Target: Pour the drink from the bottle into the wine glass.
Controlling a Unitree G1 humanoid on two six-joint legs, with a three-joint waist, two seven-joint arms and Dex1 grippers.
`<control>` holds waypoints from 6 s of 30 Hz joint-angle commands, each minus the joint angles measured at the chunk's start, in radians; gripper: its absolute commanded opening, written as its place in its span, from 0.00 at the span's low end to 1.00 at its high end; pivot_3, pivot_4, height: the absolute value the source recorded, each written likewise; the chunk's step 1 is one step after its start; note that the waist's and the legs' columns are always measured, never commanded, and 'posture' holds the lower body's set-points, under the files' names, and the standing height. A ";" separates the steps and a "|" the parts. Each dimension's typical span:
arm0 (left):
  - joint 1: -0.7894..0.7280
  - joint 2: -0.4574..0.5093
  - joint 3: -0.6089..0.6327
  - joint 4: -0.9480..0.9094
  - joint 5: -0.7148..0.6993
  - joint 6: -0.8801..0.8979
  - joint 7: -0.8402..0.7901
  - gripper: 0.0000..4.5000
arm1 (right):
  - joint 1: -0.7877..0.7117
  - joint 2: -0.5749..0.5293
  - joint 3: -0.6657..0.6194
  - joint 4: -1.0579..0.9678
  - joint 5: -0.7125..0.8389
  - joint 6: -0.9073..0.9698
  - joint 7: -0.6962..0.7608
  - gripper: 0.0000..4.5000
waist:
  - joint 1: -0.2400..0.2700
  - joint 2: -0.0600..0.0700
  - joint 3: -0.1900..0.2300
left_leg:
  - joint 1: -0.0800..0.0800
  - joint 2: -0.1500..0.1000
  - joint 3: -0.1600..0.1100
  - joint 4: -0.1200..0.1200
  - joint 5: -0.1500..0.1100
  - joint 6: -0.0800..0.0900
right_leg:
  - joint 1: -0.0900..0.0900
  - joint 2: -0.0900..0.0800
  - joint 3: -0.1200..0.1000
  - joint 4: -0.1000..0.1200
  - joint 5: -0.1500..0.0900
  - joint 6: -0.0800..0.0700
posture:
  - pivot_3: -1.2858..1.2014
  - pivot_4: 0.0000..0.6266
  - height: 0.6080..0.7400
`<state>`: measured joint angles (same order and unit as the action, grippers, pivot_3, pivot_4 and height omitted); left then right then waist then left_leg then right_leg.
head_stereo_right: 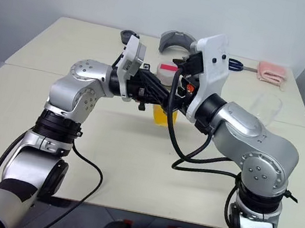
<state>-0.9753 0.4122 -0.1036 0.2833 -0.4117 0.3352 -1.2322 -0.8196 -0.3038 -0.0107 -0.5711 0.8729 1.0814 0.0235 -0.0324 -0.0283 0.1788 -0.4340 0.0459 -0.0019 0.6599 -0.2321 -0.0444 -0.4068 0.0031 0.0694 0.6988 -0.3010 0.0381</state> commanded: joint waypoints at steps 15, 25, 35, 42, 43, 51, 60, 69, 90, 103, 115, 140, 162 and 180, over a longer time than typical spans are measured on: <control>-0.011 0.002 0.031 -0.081 -0.026 0.015 0.008 0.40 | -0.004 0.020 -0.060 -0.038 0.002 -0.056 0.019 0.44 | 0.000 0.000 0.000 | 0.000 0.000 0.000 0.000 0.000 0.000 | 0.000 0.000 0.000 0.000 0.000 0.000 | 0.52 0.24 1.00; 0.075 0.025 0.027 -0.303 -0.144 0.218 0.000 0.40 | -0.110 -0.157 -0.003 0.219 0.007 -0.246 0.649 0.44 | -0.004 0.000 0.000 | 0.000 0.000 0.000 0.000 0.000 0.000 | 0.000 0.001 0.000 0.000 0.000 0.000 | 0.52 0.24 1.00; 0.125 0.050 0.042 -0.502 -0.267 0.396 0.040 0.40 | -0.294 -0.112 0.149 0.635 -0.134 -0.438 1.213 0.44 | -0.011 0.002 0.001 | 0.001 0.002 -0.002 0.000 0.000 0.000 | 0.001 0.002 -0.001 0.000 0.000 0.000 | 0.52 0.24 1.00; 0.140 0.065 0.070 -0.498 -0.267 0.410 0.079 0.40 | -0.197 -0.220 0.047 0.515 -0.119 -0.329 1.161 0.89 | 0.005 0.002 0.001 | 0.000 0.000 -0.002 0.001 0.000 0.000 | 0.001 -0.001 -0.002 -0.001 0.000 0.000 | 0.52 0.24 1.00; 0.144 0.069 0.072 -0.491 -0.263 0.404 0.084 0.40 | -0.165 -0.244 0.014 0.458 -0.100 -0.295 1.118 0.96 | 0.006 0.002 0.001 | 0.000 0.000 -0.002 0.001 0.000 0.000 | 0.001 -0.002 -0.002 0.000 0.000 0.000 | 0.52 0.24 1.00; 0.133 0.069 0.058 -0.395 -0.213 0.314 0.087 0.40 | 0.053 -0.240 -0.157 -0.011 -0.023 -0.090 0.589 0.99 | -0.006 0.002 0.002 | 0.001 0.000 -0.002 0.000 0.000 0.000 | 0.001 -0.001 0.000 0.000 0.000 0.000 | 0.52 0.24 1.00; 0.086 0.026 0.025 -0.305 -0.170 0.247 0.077 0.40 | 0.028 -0.054 -0.092 -0.134 -0.052 -0.046 0.196 0.99 | -0.004 0.002 0.002 | 0.001 0.000 -0.002 0.000 0.000 0.000 | 0.001 0.001 0.000 0.001 0.000 0.000 | 0.52 0.24 1.00; 0.083 0.025 0.024 -0.308 -0.160 0.231 0.081 0.40 | 0.032 -0.014 -0.054 -0.109 -0.032 -0.060 0.160 0.91 | -0.003 0.002 0.002 | 0.001 0.001 -0.002 0.000 0.000 0.000 | 0.001 0.002 0.000 0.000 0.000 0.000 | 0.52 0.24 1.00; 0.138 0.051 0.033 -0.428 -0.236 0.318 0.090 0.40 | -0.039 -0.172 -0.026 0.143 0.078 -0.236 0.754 0.42 | -0.004 0.003 0.002 | 0.001 0.001 -0.001 0.000 0.000 0.000 | 0.001 0.002 0.000 -0.001 0.000 0.000 | 0.52 0.24 1.00; 0.189 0.079 0.061 -0.552 -0.301 0.408 0.146 0.40 | -0.189 -0.184 0.112 0.593 -0.130 -0.437 1.253 0.59 | -0.001 0.004 0.003 | 0.001 0.001 -0.002 0.000 0.000 0.000 | 0.001 0.002 0.000 -0.001 0.000 0.000 | 0.52 0.24 1.00; 0.169 0.058 0.039 -0.437 -0.234 0.295 0.131 0.40 | 0.048 -0.314 -0.167 0.099 0.064 -0.131 0.754 0.99 | 0.004 0.004 0.003 | 0.000 0.000 -0.003 0.001 0.000 0.000 | 0.002 0.000 -0.001 -0.001 0.000 0.000 | 0.52 0.24 1.00; 0.091 0.016 0.011 -0.295 -0.142 0.181 0.086 0.40 | -0.032 -0.139 -0.095 -0.046 0.046 0.042 0.116 0.99 | 0.000 0.004 0.003 | 0.000 0.001 -0.002 0.000 0.000 0.000 | 0.001 0.002 0.001 -0.001 0.000 0.000 | 0.52 0.24 1.00; 0.085 0.018 0.013 -0.267 -0.138 0.165 0.073 0.40 | -0.006 -0.186 -0.154 -0.072 0.155 0.075 0.058 0.99 | 0.000 0.004 0.003 | 0.000 0.001 -0.002 0.000 0.000 0.000 | 0.001 0.002 0.001 -0.001 0.000 0.000 | 0.52 0.24 1.00; 0.083 0.016 0.011 -0.261 -0.132 0.156 0.067 0.40 | 0.012 -0.226 -0.156 -0.081 0.237 0.061 0.029 0.99 | 0.000 0.004 0.003 | 0.000 0.001 -0.002 0.000 0.000 0.000 | 0.001 0.002 0.001 -0.001 0.000 0.000 | 0.52 0.24 1.00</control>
<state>-0.8574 0.4301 -0.1115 0.0512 -0.5358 0.5133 -1.1605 -0.8043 -0.5155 -0.1380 -0.6273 1.0974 1.1633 0.0597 -0.0321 -0.0241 0.1819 -0.4342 0.0466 -0.0039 0.6598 -0.2321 -0.0444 -0.4060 0.0053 0.0703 0.6977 -0.3011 0.0381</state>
